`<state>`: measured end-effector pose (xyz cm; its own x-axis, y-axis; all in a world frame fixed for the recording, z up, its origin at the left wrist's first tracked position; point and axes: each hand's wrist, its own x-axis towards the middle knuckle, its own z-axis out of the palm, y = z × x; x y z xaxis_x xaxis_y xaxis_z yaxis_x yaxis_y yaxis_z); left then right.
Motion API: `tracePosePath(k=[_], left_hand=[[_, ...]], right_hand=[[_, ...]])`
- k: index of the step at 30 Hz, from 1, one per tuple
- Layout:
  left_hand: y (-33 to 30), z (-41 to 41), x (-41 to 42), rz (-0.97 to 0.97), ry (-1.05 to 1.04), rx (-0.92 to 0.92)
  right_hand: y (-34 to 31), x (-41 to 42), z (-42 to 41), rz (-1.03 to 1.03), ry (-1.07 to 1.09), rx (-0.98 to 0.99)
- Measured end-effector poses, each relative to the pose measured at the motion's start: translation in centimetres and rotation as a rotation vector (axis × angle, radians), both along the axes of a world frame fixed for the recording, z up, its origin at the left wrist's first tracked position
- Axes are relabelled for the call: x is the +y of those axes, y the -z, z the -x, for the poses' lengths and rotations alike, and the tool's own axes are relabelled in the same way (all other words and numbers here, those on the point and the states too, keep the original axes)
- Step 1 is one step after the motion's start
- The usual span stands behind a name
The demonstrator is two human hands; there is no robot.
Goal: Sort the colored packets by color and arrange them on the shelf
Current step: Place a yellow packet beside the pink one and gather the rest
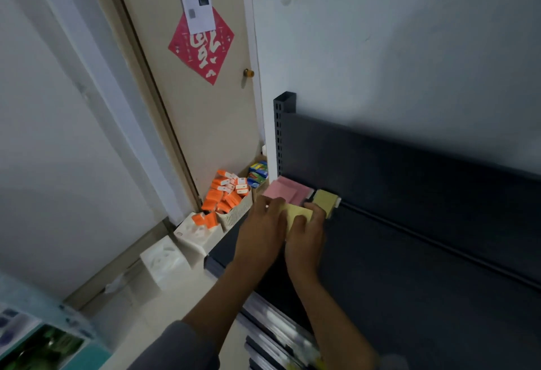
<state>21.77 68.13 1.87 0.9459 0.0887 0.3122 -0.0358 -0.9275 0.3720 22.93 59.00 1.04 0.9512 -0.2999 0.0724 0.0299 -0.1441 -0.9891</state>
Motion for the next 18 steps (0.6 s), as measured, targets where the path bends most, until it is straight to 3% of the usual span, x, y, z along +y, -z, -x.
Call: tracePosePath(k=[11,18], left_hand=[[2.7,-6.2,-1.6,0.143,0.372,0.053],[4.4,-8.1,-1.8,0.188,0.529,0.140]], right_hand=[[1.6,-2.9,-5.8,0.014,0.221,0.061],[3.9,-4.0,-8.9,0.166,0.242,0.106]])
